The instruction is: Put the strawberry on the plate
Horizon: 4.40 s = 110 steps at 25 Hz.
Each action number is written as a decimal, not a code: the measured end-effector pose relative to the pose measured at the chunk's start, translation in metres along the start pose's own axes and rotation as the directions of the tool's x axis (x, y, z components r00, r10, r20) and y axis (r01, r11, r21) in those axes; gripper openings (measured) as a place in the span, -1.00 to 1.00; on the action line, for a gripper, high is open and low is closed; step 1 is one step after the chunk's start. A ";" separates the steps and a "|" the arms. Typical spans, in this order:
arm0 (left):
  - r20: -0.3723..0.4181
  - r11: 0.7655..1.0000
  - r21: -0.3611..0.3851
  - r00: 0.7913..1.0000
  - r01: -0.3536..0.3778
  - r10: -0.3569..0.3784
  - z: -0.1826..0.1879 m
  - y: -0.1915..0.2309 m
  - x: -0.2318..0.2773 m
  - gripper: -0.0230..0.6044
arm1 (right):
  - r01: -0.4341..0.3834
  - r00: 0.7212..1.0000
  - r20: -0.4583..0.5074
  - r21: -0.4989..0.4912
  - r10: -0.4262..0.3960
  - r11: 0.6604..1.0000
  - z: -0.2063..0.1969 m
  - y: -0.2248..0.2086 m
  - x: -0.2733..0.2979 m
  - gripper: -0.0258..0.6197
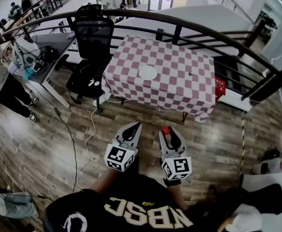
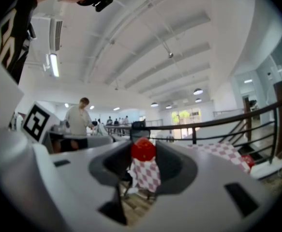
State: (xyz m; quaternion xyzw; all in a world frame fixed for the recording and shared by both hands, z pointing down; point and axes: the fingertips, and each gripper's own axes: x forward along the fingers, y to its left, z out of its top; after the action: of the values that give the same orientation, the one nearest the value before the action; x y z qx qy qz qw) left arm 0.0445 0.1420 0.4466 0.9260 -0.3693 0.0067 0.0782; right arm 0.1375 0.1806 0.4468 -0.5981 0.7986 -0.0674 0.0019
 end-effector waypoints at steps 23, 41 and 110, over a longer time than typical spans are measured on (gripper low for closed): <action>0.031 0.998 -0.056 0.999 -0.032 0.034 0.043 0.256 0.168 -0.91 | -0.066 0.994 -0.095 -0.058 0.061 0.996 0.020 -0.035 0.318 -0.43; -0.120 0.998 -0.056 0.992 0.033 -0.039 -0.024 0.289 0.222 -0.91 | 0.079 0.959 -0.272 -0.035 -0.085 0.996 -0.053 -0.147 0.313 -0.42; -0.007 0.998 0.023 0.998 0.066 -0.066 0.037 0.276 0.307 -0.91 | -0.004 0.992 -0.125 -0.134 -0.013 0.991 0.005 -0.150 0.413 -0.78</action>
State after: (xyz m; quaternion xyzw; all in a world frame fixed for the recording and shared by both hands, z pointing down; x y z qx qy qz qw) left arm 0.0773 -0.2702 0.4702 0.9385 -0.3381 0.0113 0.0686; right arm 0.1632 -0.2560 0.4903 -0.5931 0.7986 -0.0513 -0.0888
